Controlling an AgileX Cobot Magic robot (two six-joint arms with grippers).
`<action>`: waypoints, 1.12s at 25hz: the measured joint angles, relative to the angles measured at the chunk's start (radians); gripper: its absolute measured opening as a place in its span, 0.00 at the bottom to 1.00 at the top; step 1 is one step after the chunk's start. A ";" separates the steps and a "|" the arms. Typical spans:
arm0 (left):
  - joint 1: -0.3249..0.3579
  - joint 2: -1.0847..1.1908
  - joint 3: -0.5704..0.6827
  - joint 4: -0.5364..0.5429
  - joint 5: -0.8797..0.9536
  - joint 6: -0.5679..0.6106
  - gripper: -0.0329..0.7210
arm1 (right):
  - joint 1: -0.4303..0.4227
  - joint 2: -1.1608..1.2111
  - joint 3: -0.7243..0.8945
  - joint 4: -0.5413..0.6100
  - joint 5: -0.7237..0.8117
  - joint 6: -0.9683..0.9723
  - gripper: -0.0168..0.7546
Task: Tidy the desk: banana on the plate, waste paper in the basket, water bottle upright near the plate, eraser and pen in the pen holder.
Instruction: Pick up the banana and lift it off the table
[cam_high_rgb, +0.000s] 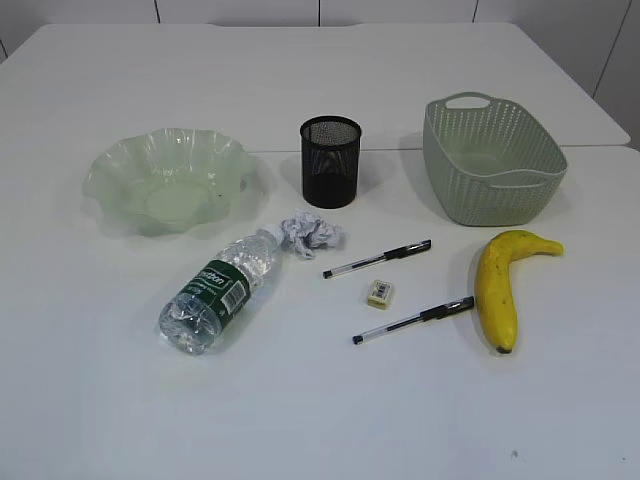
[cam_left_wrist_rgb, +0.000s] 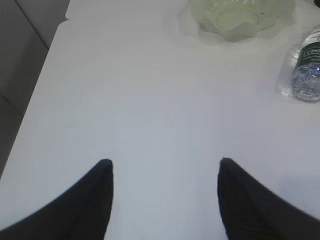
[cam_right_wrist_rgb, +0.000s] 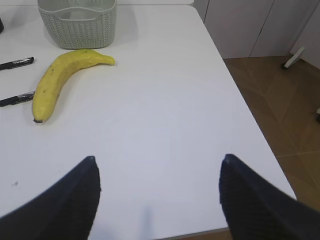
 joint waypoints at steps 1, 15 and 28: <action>0.000 0.000 0.000 0.000 0.006 0.000 0.66 | 0.000 0.000 -0.008 0.000 0.000 0.000 0.74; -0.044 0.149 -0.179 0.041 0.058 -0.002 0.66 | 0.000 0.162 -0.154 0.153 0.037 0.000 0.74; -0.044 0.213 -0.191 0.040 0.107 -0.002 0.66 | 0.000 0.614 -0.391 0.256 0.007 0.037 0.74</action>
